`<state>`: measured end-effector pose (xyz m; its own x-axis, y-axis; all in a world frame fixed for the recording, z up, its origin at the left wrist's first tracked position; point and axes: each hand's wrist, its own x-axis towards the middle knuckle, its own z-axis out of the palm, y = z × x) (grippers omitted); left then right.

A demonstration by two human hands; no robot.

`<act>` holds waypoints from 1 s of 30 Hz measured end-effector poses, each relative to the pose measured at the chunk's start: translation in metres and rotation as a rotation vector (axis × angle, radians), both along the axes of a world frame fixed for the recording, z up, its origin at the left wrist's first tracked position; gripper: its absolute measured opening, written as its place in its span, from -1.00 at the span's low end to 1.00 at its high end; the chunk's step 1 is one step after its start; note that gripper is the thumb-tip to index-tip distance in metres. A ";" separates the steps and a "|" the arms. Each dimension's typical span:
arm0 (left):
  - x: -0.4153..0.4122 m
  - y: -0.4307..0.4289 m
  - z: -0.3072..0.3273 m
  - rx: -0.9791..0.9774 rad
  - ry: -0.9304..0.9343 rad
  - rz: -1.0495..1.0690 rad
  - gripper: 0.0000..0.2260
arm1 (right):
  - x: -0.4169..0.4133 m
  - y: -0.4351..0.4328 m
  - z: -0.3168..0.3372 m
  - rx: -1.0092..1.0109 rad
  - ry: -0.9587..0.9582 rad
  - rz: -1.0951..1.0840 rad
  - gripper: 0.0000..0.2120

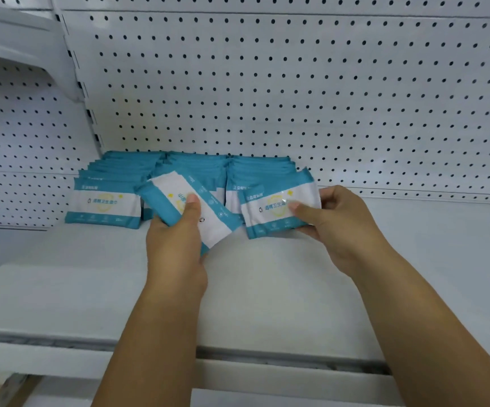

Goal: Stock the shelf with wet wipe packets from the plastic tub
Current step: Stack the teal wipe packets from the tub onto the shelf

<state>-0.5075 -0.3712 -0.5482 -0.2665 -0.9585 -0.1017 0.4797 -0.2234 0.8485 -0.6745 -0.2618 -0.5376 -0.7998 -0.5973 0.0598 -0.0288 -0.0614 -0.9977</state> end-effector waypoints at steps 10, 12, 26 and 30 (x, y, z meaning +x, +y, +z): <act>0.015 -0.011 0.001 0.062 0.036 -0.018 -0.85 | -0.002 -0.013 -0.009 0.352 0.687 -0.013 -0.55; 0.017 -0.013 0.002 0.056 0.047 -0.020 -0.79 | -0.002 -0.020 -0.008 0.374 0.759 -0.037 -0.52; 0.020 -0.016 -0.001 0.011 -0.005 -0.093 -0.83 | 0.000 -0.033 -0.008 0.327 0.945 -0.198 -0.35; 0.020 -0.013 0.001 -0.028 0.018 -0.151 -0.71 | 0.019 -0.026 0.011 0.128 0.778 -0.182 -0.80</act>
